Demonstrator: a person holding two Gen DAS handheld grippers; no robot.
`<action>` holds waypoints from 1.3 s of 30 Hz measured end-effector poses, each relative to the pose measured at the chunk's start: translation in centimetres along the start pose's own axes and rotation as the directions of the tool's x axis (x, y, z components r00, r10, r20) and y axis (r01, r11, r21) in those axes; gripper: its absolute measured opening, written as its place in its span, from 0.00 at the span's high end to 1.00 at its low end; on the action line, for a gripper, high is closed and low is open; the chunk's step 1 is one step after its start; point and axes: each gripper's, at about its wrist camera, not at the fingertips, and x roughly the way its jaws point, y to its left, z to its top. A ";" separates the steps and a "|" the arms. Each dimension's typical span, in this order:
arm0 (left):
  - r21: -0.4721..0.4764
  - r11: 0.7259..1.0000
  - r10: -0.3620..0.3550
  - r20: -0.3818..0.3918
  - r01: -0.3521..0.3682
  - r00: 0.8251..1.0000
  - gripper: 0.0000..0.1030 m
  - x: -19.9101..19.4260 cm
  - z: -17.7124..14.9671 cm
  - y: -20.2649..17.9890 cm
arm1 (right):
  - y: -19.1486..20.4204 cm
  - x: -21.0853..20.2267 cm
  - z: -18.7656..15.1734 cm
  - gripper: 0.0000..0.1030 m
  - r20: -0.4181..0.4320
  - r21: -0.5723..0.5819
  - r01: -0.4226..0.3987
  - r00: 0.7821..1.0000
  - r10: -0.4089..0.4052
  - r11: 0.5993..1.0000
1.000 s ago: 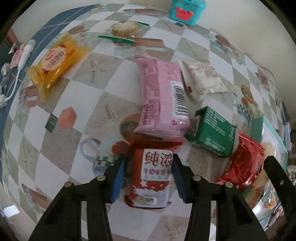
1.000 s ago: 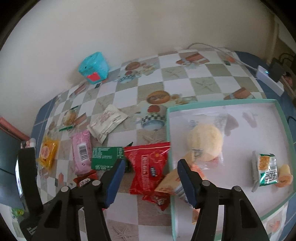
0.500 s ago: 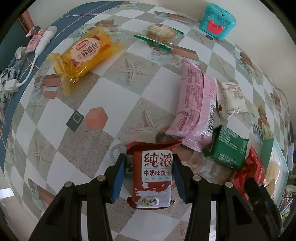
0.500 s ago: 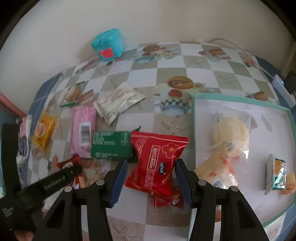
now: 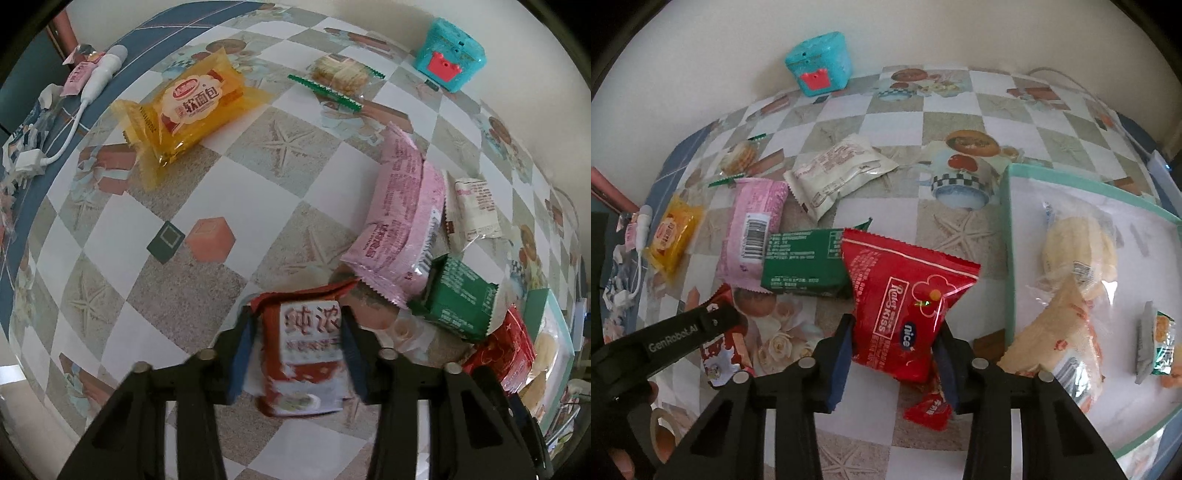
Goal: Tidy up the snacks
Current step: 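Carry the biscuit pack with the left tool into the tray while the right tool carries the Rosettes pack there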
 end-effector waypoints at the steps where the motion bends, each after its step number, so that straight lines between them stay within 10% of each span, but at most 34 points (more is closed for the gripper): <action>1: 0.002 1.000 0.006 0.005 -0.006 1.000 0.60 -0.8 -0.5 -1.0 | -0.1 -0.4 0.0 0.58 0.007 0.005 -0.009 1.000 0.009 1.000; 39: 0.084 0.996 -0.043 0.279 0.020 0.959 0.60 -12.7 -1.3 -4.3 | -8.2 -12.1 0.2 0.58 0.228 0.267 -0.060 0.974 -0.002 0.962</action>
